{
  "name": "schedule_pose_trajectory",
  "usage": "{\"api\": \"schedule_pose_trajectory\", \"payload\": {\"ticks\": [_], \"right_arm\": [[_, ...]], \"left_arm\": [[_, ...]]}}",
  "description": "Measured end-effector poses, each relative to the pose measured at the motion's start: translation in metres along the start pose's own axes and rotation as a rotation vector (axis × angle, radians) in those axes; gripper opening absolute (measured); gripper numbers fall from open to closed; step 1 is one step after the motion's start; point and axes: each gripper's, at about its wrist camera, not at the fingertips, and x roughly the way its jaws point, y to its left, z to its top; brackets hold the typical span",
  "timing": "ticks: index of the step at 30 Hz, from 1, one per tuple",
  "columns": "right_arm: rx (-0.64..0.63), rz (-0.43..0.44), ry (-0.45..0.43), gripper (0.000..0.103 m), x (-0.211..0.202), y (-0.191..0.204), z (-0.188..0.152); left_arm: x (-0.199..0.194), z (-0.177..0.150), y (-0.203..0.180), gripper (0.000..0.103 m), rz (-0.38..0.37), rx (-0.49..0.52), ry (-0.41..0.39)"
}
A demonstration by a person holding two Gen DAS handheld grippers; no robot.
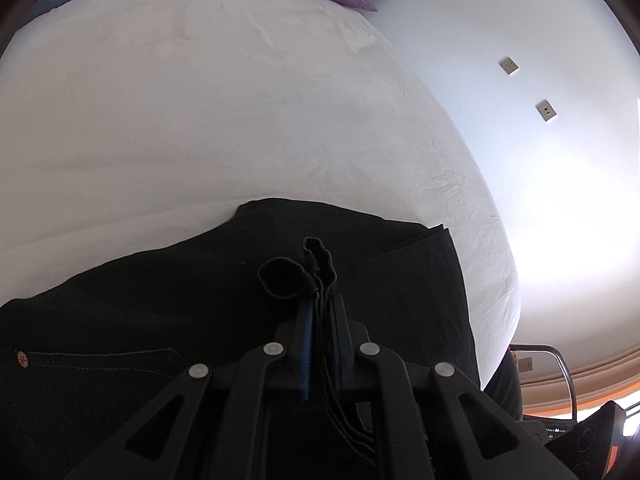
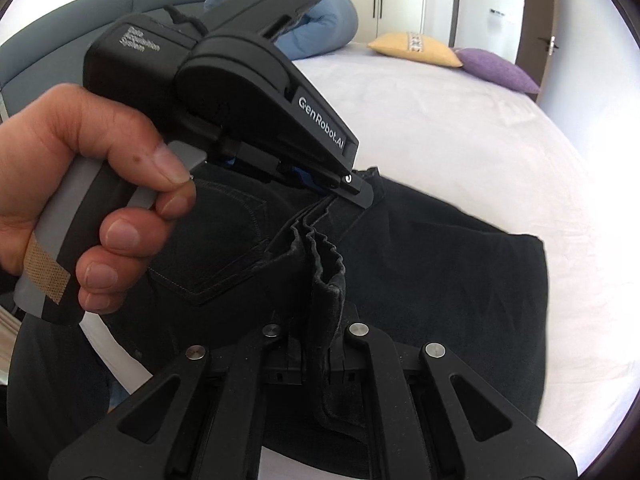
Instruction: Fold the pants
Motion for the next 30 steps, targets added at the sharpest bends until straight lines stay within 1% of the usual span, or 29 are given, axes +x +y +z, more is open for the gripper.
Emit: {"api": "schedule_pose_trajectory", "payload": {"ticks": [1,3,4,5,6,7,8,9,10,11,12,13,15,16,17,18,19,20,21,22,23,24,25,26,27,28,29,30], "right_arm": [[-0.003,0.004,0.007,0.004,-0.006,0.000,-0.009],[-0.019,0.007,0.028,0.004,0.001,0.006,-0.013],[-0.027,0.012,0.048,0.008,0.008,0.011,-0.016],[-0.033,0.012,0.079,0.008,0.017,0.016,-0.019],[-0.034,0.005,0.120,0.009,0.026,0.019,-0.024],[-0.028,0.002,0.148,0.010,0.032,0.021,-0.028],[-0.017,0.006,0.147,0.010,0.030,0.021,-0.030],[0.000,0.040,0.146,0.014,0.024,0.019,-0.032],[0.021,0.094,0.158,0.027,0.017,0.017,-0.033],[0.056,0.169,0.174,0.061,0.007,0.013,-0.037],[0.087,0.218,0.166,0.079,-0.004,0.010,-0.041],[0.113,0.262,0.142,0.088,-0.018,0.006,-0.047],[0.148,0.356,0.104,0.088,-0.047,-0.005,-0.056],[0.183,0.390,0.083,0.088,-0.059,-0.016,-0.058],[0.240,0.419,0.063,0.087,-0.068,-0.035,-0.060],[0.289,0.436,0.055,0.086,-0.069,-0.056,-0.049],[0.346,0.453,0.054,0.078,-0.062,-0.091,-0.041],[0.404,0.466,0.056,0.063,-0.061,-0.115,-0.043],[0.461,0.469,0.065,0.054,-0.056,-0.139,-0.042],[0.505,0.469,0.077,0.038,-0.048,-0.159,-0.042],[0.550,0.487,0.098,0.031,-0.038,-0.181,-0.042],[0.587,0.517,0.119,0.031,-0.028,-0.197,-0.042],[0.614,0.534,0.130,0.031,-0.021,-0.220,-0.037],[0.635,0.563,0.139,0.031,-0.012,-0.239,-0.031],[0.655,0.621,0.157,0.031,0.002,-0.252,-0.031],[0.681,0.639,0.169,0.031,0.021,-0.280,-0.028],[0.706,0.615,0.186,0.031,0.035,-0.294,-0.024],[0.730,0.606,0.209,0.031,0.049,-0.315,-0.027]], "left_arm": [[-0.001,-0.001,0.007,0.007,0.004,-0.010,-0.001],[-0.002,-0.005,0.021,0.008,0.011,-0.033,-0.001],[-0.001,-0.007,0.028,0.010,0.014,-0.047,0.003],[0.001,-0.009,0.034,0.011,0.022,-0.060,0.010],[0.004,-0.013,0.041,0.019,0.042,-0.068,0.017],[0.005,-0.016,0.046,0.033,0.063,-0.072,0.013],[0.002,-0.019,0.049,0.037,0.068,-0.075,-0.001],[-0.003,-0.022,0.052,0.041,0.067,-0.085,-0.023],[-0.010,-0.024,0.053,0.049,0.084,-0.092,-0.042],[-0.017,-0.022,0.050,0.055,0.113,-0.091,-0.070],[-0.027,-0.023,0.045,0.067,0.170,-0.079,-0.109],[-0.036,-0.024,0.039,0.069,0.213,-0.059,-0.145],[-0.046,-0.027,0.023,0.069,0.252,-0.007,-0.182],[-0.048,-0.031,0.012,0.069,0.271,0.030,-0.193],[-0.048,-0.035,0.001,0.069,0.300,0.066,-0.200],[-0.044,-0.041,-0.014,0.069,0.333,0.113,-0.195],[-0.037,-0.048,-0.027,0.069,0.367,0.161,-0.182],[-0.031,-0.056,-0.034,0.069,0.393,0.192,-0.170],[-0.020,-0.065,-0.042,0.069,0.412,0.213,-0.145],[-0.010,-0.071,-0.044,0.062,0.412,0.219,-0.109],[0.005,-0.078,-0.044,0.057,0.407,0.210,-0.056],[0.016,-0.086,-0.039,0.048,0.406,0.188,-0.016],[0.024,-0.093,-0.037,0.049,0.420,0.173,-0.007],[0.027,-0.100,-0.038,0.049,0.442,0.183,-0.042],[0.028,-0.102,-0.038,0.049,0.456,0.180,-0.048],[0.029,-0.102,-0.038,0.049,0.464,0.162,-0.047],[0.030,-0.101,-0.038,0.049,0.469,0.151,-0.040],[0.031,-0.100,-0.038,0.049,0.478,0.152,-0.031]]}}
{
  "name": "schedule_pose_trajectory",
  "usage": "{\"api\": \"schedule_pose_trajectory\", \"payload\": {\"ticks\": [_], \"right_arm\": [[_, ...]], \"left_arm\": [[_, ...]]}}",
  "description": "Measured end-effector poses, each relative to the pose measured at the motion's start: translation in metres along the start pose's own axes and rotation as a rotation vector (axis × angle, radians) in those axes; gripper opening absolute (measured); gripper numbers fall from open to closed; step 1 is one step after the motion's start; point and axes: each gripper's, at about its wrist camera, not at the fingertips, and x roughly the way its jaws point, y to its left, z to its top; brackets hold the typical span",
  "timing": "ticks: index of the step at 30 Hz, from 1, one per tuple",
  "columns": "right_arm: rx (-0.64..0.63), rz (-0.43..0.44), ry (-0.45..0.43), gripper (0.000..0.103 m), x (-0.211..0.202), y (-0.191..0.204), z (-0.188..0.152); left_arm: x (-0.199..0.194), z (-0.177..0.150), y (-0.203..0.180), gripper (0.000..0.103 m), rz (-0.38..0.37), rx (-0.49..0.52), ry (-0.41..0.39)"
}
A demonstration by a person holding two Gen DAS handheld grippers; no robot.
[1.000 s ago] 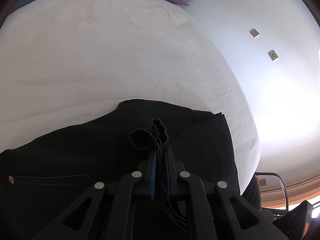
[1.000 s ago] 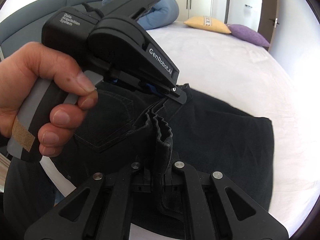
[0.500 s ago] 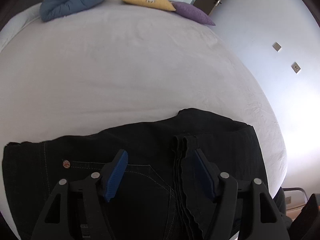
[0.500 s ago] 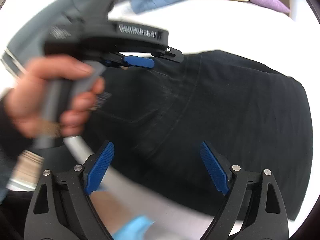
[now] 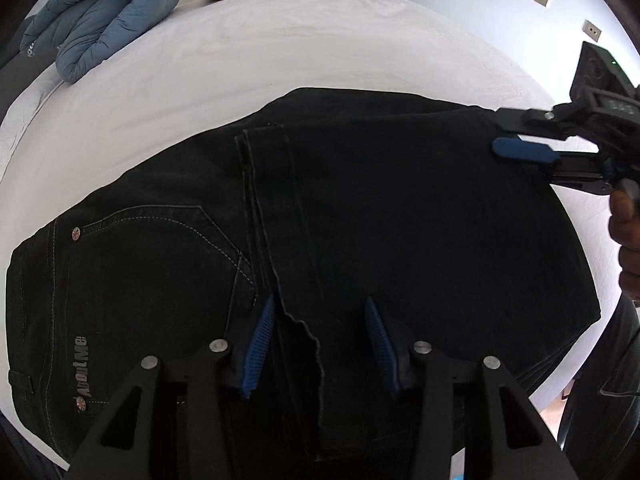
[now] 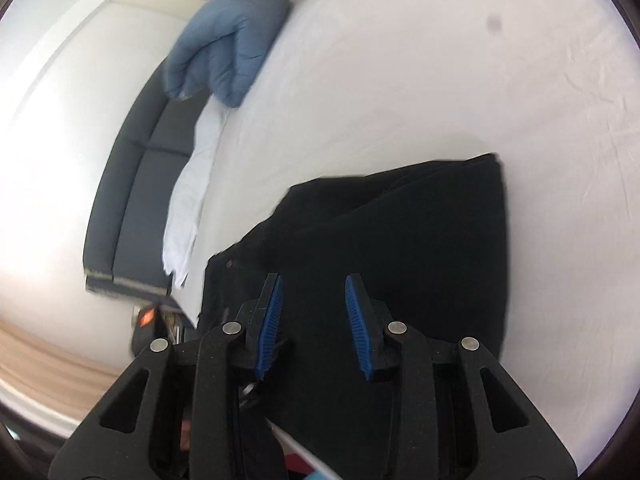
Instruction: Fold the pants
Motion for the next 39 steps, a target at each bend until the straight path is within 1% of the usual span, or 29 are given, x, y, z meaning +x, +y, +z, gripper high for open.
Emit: {"api": "schedule_pose_trajectory", "payload": {"ticks": [1,2,3,4,6,8,9,11,13,14,17,19,20,22,23,24,26,28,29,30,31,34,36,37,39], "right_arm": [[0.037,0.019,0.017,0.031,0.004,-0.011,0.006],[0.074,0.050,0.019,0.029,0.011,-0.028,0.001],[0.087,0.084,-0.005,0.029,0.013,-0.034,0.000],[0.085,0.097,-0.016,0.029,0.011,-0.034,-0.005],[0.049,0.089,0.007,0.029,0.015,-0.030,-0.016],[-0.012,0.062,0.047,0.030,0.014,-0.020,-0.032],[-0.043,0.044,0.065,0.030,0.011,-0.016,-0.044],[-0.068,0.035,0.106,0.030,0.009,-0.005,-0.060],[-0.095,0.028,0.100,0.030,0.001,0.000,-0.087],[-0.110,0.020,0.090,0.030,-0.004,0.001,-0.098],[-0.090,-0.002,0.100,0.029,-0.013,0.008,-0.126],[-0.082,-0.021,0.106,0.031,-0.017,0.024,-0.138],[-0.098,-0.036,0.091,0.032,-0.023,0.031,-0.141],[-0.119,-0.012,0.062,0.032,-0.023,0.049,-0.145],[-0.127,0.004,0.048,0.032,-0.019,0.057,-0.142],[-0.137,0.021,0.035,0.032,-0.020,0.065,-0.138],[-0.161,0.065,0.025,0.032,-0.015,0.083,-0.125],[-0.196,0.074,0.028,0.032,-0.012,0.101,-0.112],[-0.217,0.083,0.036,0.032,-0.005,0.111,-0.106],[-0.230,0.089,0.044,0.032,0.002,0.119,-0.100],[-0.236,0.094,0.054,0.032,0.012,0.127,-0.095],[-0.233,0.154,0.081,0.032,0.037,0.140,-0.084],[-0.187,0.209,0.096,0.032,0.058,0.148,-0.077],[-0.158,0.243,0.097,0.032,0.065,0.145,-0.074],[-0.089,0.283,0.098,0.032,0.080,0.141,-0.068]], "left_arm": [[0.002,0.001,-0.001,0.049,0.007,0.006,0.005],[0.003,0.001,-0.001,0.049,0.013,0.009,0.007],[0.005,0.001,-0.001,0.049,0.017,0.010,0.005],[0.006,0.002,-0.001,0.049,0.020,0.011,0.002],[0.008,0.000,0.000,0.049,0.022,0.006,-0.005],[0.011,0.000,0.001,0.049,0.023,0.003,-0.011],[0.006,-0.002,0.003,0.049,0.022,0.003,-0.014],[0.006,-0.004,0.006,0.049,0.019,-0.001,-0.018],[0.000,-0.017,0.005,0.049,0.012,-0.001,-0.024],[0.000,-0.018,0.006,0.049,0.011,-0.004,-0.026],[-0.003,-0.026,0.007,0.049,0.012,-0.005,-0.034],[-0.004,-0.028,0.008,0.049,0.004,-0.013,-0.040],[-0.007,-0.029,0.009,0.049,-0.002,-0.017,-0.044],[-0.012,-0.031,0.015,0.053,-0.026,-0.028,-0.058],[-0.015,-0.034,0.019,0.054,-0.039,-0.040,-0.059],[-0.022,-0.037,0.025,0.055,-0.058,-0.072,-0.070],[-0.041,-0.047,0.043,0.065,-0.102,-0.155,-0.123],[-0.069,-0.063,0.068,0.087,-0.097,-0.255,-0.208],[-0.084,-0.074,0.086,0.092,-0.099,-0.325,-0.256],[-0.095,-0.084,0.102,0.100,-0.106,-0.386,-0.293],[-0.106,-0.098,0.123,0.103,-0.112,-0.470,-0.333],[-0.122,-0.130,0.179,0.103,-0.146,-0.685,-0.382],[-0.126,-0.153,0.209,0.103,-0.160,-0.796,-0.413],[-0.126,-0.163,0.220,0.102,-0.173,-0.842,-0.426],[-0.123,-0.182,0.239,0.102,-0.213,-0.932,-0.447]]}}
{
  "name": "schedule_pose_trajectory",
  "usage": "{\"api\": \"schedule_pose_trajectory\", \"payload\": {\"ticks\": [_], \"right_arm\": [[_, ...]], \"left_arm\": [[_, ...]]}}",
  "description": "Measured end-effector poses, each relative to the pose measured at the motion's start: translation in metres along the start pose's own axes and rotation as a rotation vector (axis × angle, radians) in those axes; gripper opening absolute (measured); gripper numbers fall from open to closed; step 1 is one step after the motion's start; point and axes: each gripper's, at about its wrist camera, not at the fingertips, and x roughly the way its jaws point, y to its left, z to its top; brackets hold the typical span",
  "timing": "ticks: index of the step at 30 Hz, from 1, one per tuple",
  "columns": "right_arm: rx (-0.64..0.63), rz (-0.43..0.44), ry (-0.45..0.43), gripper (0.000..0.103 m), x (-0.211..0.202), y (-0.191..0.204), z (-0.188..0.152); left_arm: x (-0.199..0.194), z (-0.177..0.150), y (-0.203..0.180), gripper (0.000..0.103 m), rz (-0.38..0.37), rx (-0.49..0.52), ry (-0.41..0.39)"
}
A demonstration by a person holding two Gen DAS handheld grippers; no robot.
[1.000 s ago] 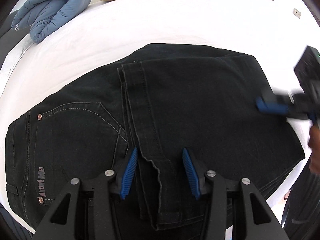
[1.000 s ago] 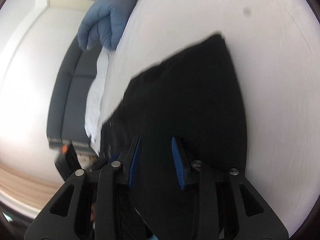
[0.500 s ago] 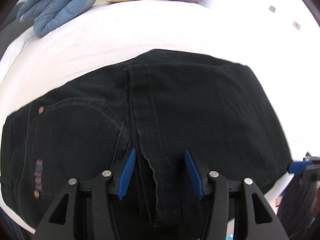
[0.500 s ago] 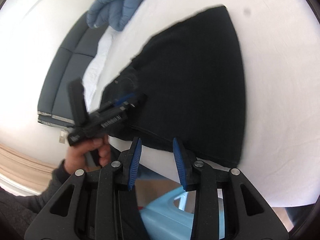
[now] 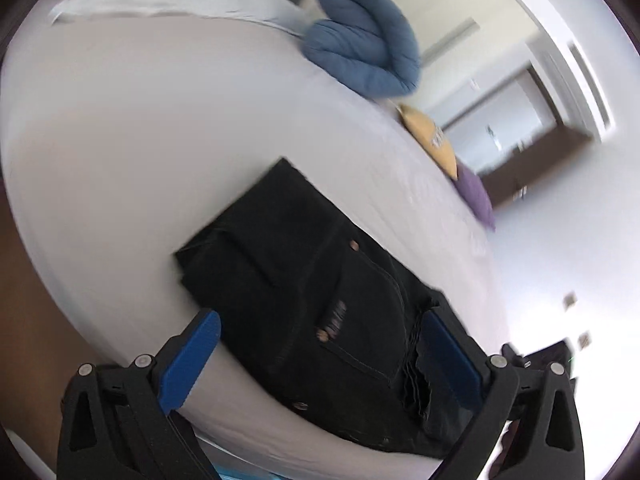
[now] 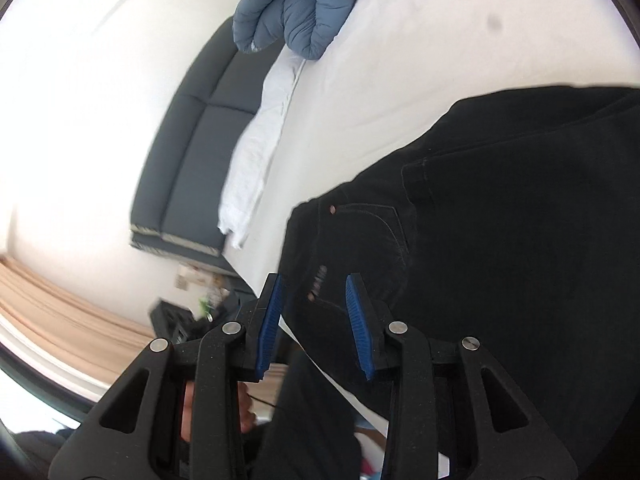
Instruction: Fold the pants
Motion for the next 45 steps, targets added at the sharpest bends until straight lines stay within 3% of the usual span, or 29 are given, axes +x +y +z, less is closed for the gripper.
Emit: {"api": "schedule_pose_trajectory", "payload": {"ticks": [2,3,4,5,6,7,9,15,17,19,21,24,26,28,30,36,39,40,41,43,45], "right_arm": [[0.069,0.038,0.007,0.032,0.011,-0.018,0.003],[0.115,0.020,0.027,0.032,0.021,-0.033,0.005],[0.174,-0.059,0.063,0.032,0.029,-0.053,0.003],[0.226,-0.125,0.086,0.024,0.034,-0.069,0.000],[0.255,-0.112,0.063,0.015,0.033,-0.081,-0.002],[0.279,-0.076,0.042,0.009,0.029,-0.085,-0.004],[0.307,-0.050,0.016,0.010,0.023,-0.085,-0.005],[0.276,-0.074,0.027,0.011,0.026,-0.079,-0.007],[0.283,-0.064,0.024,0.014,0.026,-0.077,-0.007],[0.276,-0.064,0.033,0.014,0.026,-0.074,-0.007],[0.266,-0.049,0.042,0.014,0.026,-0.066,-0.008],[0.242,-0.040,0.052,0.014,0.029,-0.057,-0.005],[0.241,-0.080,0.063,0.014,0.032,-0.056,-0.001],[0.272,-0.200,0.096,0.013,0.040,-0.065,0.001],[0.288,-0.171,0.072,0.013,0.041,-0.070,0.003],[0.195,-0.202,0.024,0.011,0.041,-0.060,0.000],[0.194,-0.225,0.005,0.016,0.032,-0.050,0.004],[0.166,-0.229,-0.017,0.030,0.026,-0.044,0.005],[0.154,-0.206,-0.027,0.056,0.021,-0.041,0.002],[0.167,-0.141,-0.048,0.081,0.006,-0.034,0.007],[0.187,-0.114,-0.069,0.085,-0.010,-0.032,0.015]], "left_arm": [[0.002,0.005,0.023,0.101,-0.011,-0.075,0.001],[0.004,0.007,0.032,0.101,-0.019,-0.111,0.003],[0.008,0.008,0.040,0.101,-0.026,-0.142,0.006],[0.011,0.009,0.047,0.101,-0.029,-0.167,0.007],[0.014,0.011,0.052,0.101,-0.039,-0.187,0.007],[0.018,0.013,0.055,0.101,-0.052,-0.198,0.008],[0.025,0.015,0.063,0.101,-0.073,-0.232,0.015],[0.045,0.020,0.076,0.098,-0.165,-0.343,0.015],[0.050,0.021,0.078,0.076,-0.174,-0.365,0.029],[0.057,0.021,0.082,0.043,-0.188,-0.397,0.052],[0.063,0.019,0.085,0.023,-0.196,-0.429,0.068],[0.060,0.018,0.083,0.020,-0.205,-0.439,0.047],[0.055,0.019,0.074,0.018,-0.207,-0.413,0.032],[0.048,0.023,0.061,0.017,-0.196,-0.363,0.015],[0.041,0.027,0.042,0.016,-0.189,-0.306,-0.001],[0.024,0.038,-0.033,0.016,-0.183,-0.078,-0.037],[0.020,0.036,-0.083,0.016,-0.188,0.077,-0.029],[0.019,0.033,-0.100,0.016,-0.191,0.134,-0.024],[0.020,0.029,-0.117,0.016,-0.193,0.186,-0.019],[0.024,0.014,-0.155,0.016,-0.194,0.315,0.000],[0.032,-0.005,-0.187,0.016,-0.194,0.420,0.030]]}}
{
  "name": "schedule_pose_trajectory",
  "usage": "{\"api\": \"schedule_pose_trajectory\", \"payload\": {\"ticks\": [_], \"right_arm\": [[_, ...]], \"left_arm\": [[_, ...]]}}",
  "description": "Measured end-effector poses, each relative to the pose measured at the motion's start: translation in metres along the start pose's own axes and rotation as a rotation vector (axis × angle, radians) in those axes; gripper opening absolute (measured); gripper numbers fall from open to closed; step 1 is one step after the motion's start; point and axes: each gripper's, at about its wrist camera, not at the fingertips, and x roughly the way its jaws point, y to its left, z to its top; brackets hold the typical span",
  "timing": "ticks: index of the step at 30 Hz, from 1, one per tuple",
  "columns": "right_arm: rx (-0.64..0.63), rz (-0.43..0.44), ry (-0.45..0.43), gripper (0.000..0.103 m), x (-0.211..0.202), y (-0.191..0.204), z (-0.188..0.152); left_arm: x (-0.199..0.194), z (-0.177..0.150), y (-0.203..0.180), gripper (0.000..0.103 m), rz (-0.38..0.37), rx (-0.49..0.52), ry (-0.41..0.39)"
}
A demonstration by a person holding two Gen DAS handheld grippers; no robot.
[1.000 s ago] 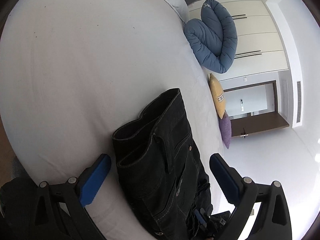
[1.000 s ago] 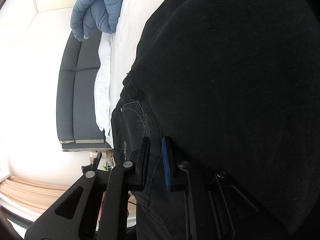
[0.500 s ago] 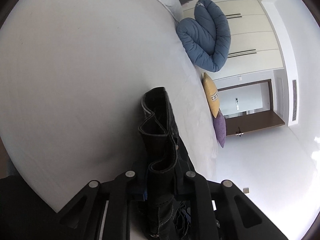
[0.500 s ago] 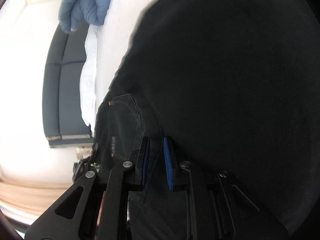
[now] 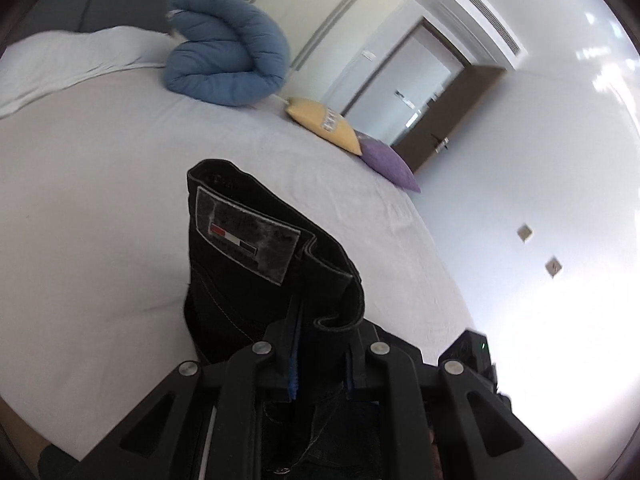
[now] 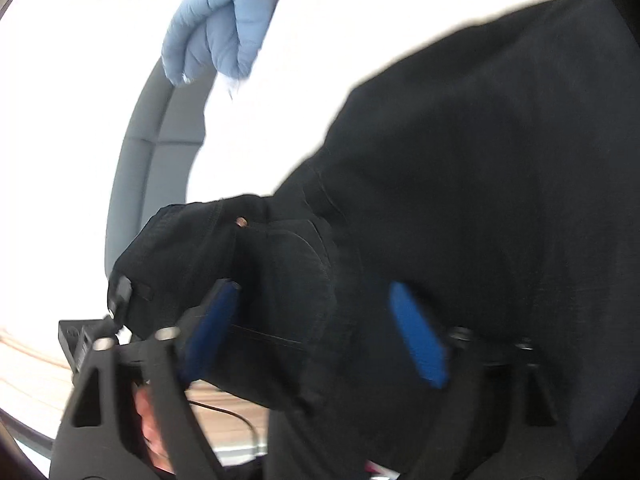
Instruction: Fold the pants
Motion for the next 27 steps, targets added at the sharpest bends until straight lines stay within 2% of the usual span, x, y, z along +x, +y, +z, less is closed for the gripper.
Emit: {"api": "schedule_pose_trajectory", "payload": {"ticks": [2,4,7,10,12,13,14,15,16,17,22,27], "right_arm": [[0.030,0.083,0.012,0.085,-0.016,-0.002,0.012],[0.025,0.123,0.028,0.085,-0.031,0.000,0.022],[-0.046,0.098,0.038,0.086,-0.045,0.010,0.033],[-0.061,0.084,0.053,0.086,-0.053,0.006,0.041],[-0.098,0.019,0.048,0.085,-0.056,0.000,0.043],[-0.110,-0.034,0.049,0.081,-0.058,-0.005,0.044],[-0.116,-0.081,0.059,0.064,-0.057,-0.009,0.044],[-0.114,-0.121,0.071,0.052,-0.057,-0.016,0.044],[-0.106,-0.146,0.071,0.030,-0.061,-0.023,0.042],[-0.087,-0.156,0.061,0.020,-0.068,-0.033,0.042],[-0.089,-0.143,0.003,0.012,-0.095,-0.044,0.045],[-0.146,-0.156,-0.038,0.012,-0.117,-0.041,0.050]], "left_arm": [[0.020,-0.010,-0.031,0.016,-0.019,0.075,0.049],[0.042,-0.027,-0.062,0.016,-0.017,0.169,0.100],[0.076,-0.060,-0.099,0.016,-0.005,0.294,0.187],[0.103,-0.093,-0.128,0.016,0.005,0.411,0.267],[0.113,-0.115,-0.147,0.016,0.005,0.508,0.309],[0.116,-0.125,-0.155,0.016,0.001,0.549,0.325],[0.119,-0.133,-0.162,0.016,0.007,0.585,0.332],[0.122,-0.140,-0.168,0.016,0.021,0.618,0.337],[0.124,-0.144,-0.171,0.016,0.026,0.632,0.341],[0.126,-0.145,-0.172,0.016,0.021,0.629,0.347],[0.133,-0.148,-0.184,0.016,0.009,0.658,0.357],[0.137,-0.149,-0.199,0.016,-0.008,0.693,0.339]]}}
